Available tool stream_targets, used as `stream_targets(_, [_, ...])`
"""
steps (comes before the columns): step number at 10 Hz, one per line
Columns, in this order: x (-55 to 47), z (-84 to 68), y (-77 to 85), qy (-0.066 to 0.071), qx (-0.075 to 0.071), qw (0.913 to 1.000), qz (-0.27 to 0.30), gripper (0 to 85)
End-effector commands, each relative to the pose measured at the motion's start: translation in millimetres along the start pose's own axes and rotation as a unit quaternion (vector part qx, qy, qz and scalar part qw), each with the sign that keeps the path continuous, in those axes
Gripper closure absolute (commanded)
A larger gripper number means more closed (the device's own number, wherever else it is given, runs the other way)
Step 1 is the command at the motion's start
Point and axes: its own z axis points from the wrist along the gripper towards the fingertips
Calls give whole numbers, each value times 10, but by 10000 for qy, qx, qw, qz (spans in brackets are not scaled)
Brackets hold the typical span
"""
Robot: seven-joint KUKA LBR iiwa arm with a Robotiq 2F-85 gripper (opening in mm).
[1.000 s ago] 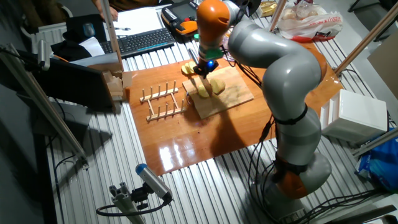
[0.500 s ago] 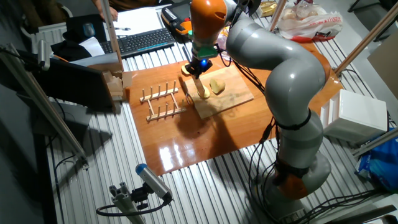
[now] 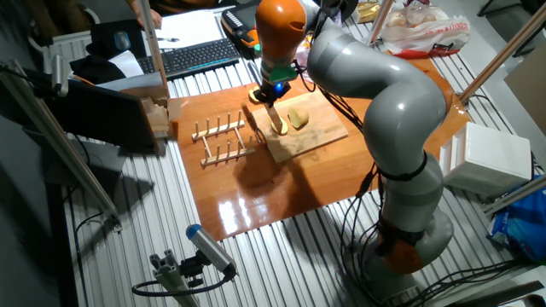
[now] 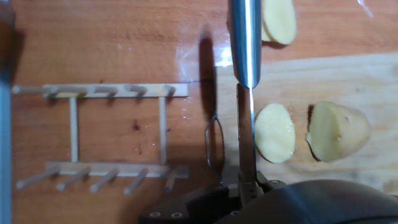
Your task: Chop the potatoes
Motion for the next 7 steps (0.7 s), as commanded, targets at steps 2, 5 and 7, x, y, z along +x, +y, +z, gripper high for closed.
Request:
stream_targets(2, [-1,0,1,150,-387,9977,-535,850])
stream_targets(5, [-114,-89,349,273,-301,9990,-191,850])
stream_targets(7, [-219,-81,707,214,-237,9995,-65,850])
